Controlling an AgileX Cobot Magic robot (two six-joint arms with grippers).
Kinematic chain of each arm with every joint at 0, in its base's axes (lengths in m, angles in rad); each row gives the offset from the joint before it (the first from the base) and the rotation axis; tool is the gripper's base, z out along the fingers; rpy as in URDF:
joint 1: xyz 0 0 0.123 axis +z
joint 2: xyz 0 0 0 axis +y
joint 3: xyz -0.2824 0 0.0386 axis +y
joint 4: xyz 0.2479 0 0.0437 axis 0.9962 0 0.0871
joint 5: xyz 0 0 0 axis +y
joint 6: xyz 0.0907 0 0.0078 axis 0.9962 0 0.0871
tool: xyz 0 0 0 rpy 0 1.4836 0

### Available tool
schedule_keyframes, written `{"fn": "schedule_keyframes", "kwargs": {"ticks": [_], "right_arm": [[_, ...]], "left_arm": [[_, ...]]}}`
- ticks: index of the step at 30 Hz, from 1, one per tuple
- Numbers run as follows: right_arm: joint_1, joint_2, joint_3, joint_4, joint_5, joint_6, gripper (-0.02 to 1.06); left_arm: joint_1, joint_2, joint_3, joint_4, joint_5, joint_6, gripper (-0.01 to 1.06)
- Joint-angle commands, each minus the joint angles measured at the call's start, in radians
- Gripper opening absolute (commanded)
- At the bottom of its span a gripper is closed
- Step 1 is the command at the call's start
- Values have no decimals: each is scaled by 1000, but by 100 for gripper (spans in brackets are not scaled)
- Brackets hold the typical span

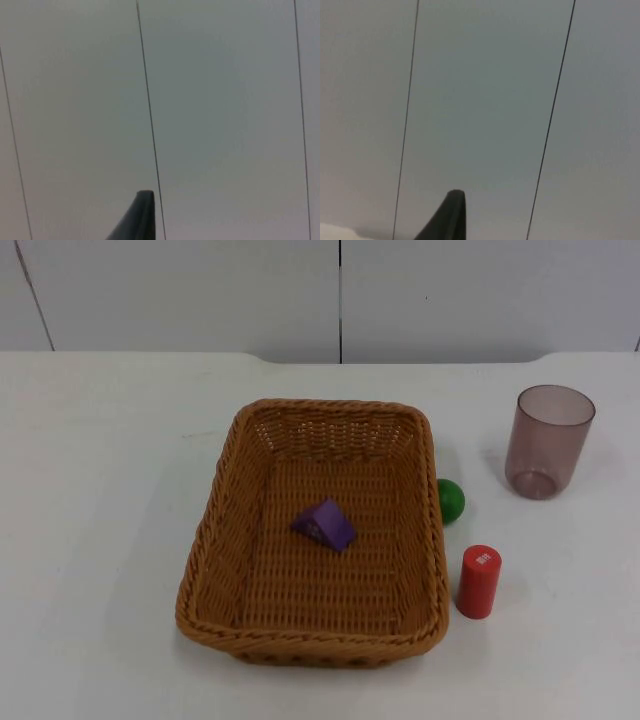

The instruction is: Pick up the basket with the left hand and place the triangular block into the basket with the right hand.

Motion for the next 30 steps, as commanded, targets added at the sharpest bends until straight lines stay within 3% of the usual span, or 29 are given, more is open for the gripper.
{"fn": "schedule_keyframes", "kwargs": {"ticks": [1, 7, 12, 24, 30], "right_arm": [[-6, -6, 6, 8, 48, 0, 105], [-6, -6, 75, 8, 161, 60, 105], [-6, -6, 182, 6, 184, 84, 105], [-6, -6, 480, -55, 139, 111, 105], [-6, -6, 552, -55, 109, 127, 105]], "left_arm": [[4, -26, 30, 0, 71, -6, 105], [4, -45, 117, -35, 191, -14, 105], [4, -45, 208, -36, 247, -18, 105], [4, -45, 470, 0, 244, -18, 105], [-17, -45, 543, 28, 241, -18, 105]]}}
